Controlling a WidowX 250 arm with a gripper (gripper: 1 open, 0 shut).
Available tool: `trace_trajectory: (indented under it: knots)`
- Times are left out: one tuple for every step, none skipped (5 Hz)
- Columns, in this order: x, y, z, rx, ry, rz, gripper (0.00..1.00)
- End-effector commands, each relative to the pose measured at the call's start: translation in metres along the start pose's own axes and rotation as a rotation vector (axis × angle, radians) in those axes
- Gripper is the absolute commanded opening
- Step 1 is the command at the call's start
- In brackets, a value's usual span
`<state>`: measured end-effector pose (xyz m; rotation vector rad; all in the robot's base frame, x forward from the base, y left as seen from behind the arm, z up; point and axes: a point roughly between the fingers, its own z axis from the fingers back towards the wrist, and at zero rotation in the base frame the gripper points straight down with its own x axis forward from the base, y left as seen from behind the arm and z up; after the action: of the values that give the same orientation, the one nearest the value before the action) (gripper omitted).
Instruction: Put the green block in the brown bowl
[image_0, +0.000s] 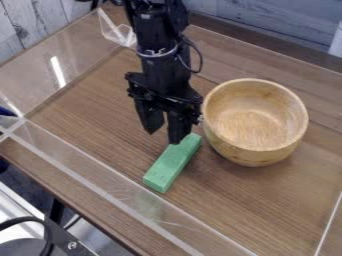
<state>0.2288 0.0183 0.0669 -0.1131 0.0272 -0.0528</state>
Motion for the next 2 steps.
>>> trace_trajectory:
  knots:
    - [0.008,0.000,0.003,0.013,-0.032,-0.011,1.00]
    - [0.007,0.001,-0.008,0.017,-0.017,-0.012,1.00]
